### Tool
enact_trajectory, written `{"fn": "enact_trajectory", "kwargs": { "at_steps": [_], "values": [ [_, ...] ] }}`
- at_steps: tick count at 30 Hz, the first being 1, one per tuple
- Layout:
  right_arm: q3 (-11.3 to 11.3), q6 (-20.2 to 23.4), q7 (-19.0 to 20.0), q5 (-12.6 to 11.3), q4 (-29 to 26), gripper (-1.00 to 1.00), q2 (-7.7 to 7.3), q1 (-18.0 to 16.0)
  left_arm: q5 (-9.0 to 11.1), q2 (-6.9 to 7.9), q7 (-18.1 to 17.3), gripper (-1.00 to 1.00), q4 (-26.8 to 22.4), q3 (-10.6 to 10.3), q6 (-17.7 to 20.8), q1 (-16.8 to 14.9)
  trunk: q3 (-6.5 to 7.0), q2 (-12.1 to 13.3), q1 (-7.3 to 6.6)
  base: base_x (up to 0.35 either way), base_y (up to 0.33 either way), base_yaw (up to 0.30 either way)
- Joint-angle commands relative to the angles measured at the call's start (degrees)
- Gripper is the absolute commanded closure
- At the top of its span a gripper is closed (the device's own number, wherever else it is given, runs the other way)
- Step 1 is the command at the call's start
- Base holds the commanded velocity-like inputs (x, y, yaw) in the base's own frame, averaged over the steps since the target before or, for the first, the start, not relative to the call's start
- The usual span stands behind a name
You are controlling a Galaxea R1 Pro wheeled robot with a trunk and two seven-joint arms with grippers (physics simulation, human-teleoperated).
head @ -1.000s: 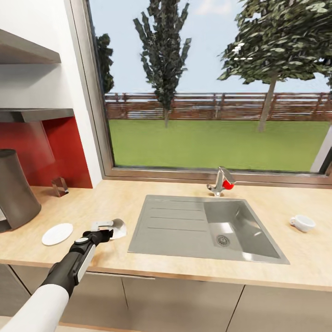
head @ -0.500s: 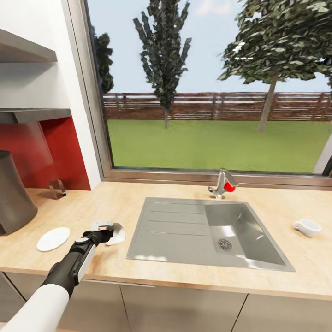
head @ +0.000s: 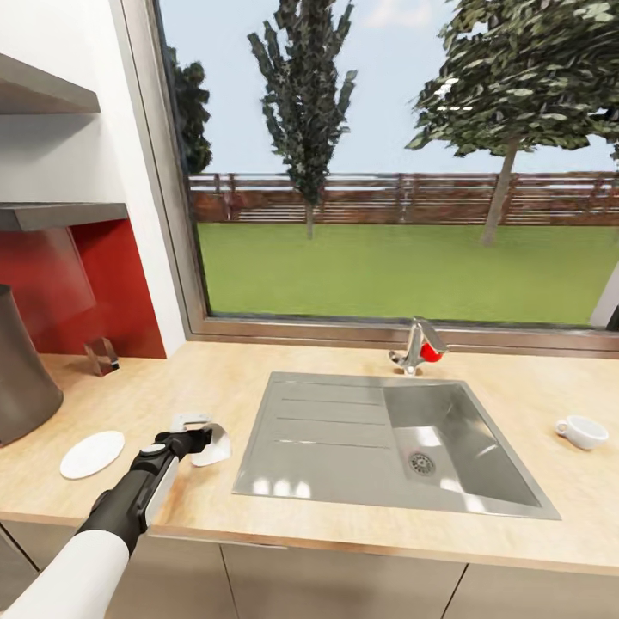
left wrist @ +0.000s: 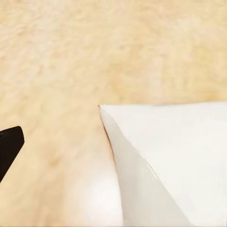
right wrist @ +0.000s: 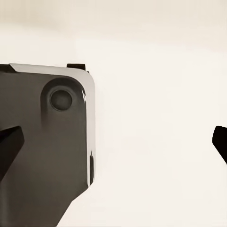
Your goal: Set up a coffee station on the kitchen countertop: keep the coffee maker on the countertop, move the bottle of coffee from the kitchen shelf to the counter next to the coffee maker, place a paper coffee filter on top of the coffee maker, put the saucer next to the coffee maker with the coffee cup on the saucer, and place the electric kettle next to the coffee maker.
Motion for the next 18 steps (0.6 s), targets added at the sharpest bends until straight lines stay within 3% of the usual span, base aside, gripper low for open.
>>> {"fn": "enact_trajectory", "kwargs": {
  "at_steps": [1,14,15,18],
  "values": [
    [0.0,-0.1,0.0,0.0,0.0,-1.0,-0.01,0.0,0.3,0.01,0.2,-1.0,0.1,0.0,0.3,0.0,-0.12,-0.1,0.04,0.057,0.0,0.0],
    [0.0,-0.1,0.0,0.0,0.0,-1.0,-0.01,0.0,0.1,0.17,0.1,-1.0,0.6,0.0,0.3,0.0,-0.12,-0.1,0.04,0.011,0.0,0.0],
    [0.0,-0.1,0.0,0.0,0.0,-1.0,-0.01,0.0,0.0,0.16,0.1,1.0,0.6,0.0,0.3,0.0,-0.12,-0.1,0.04,0.0,0.0,0.0],
    [0.0,-0.1,0.0,0.0,0.0,-1.0,-0.01,-0.1,-0.1,0.11,0.1,1.0,0.6,0.0,0.3,0.1,-0.12,-0.1,0.04,0.0,0.0,0.0]
  ]
}}
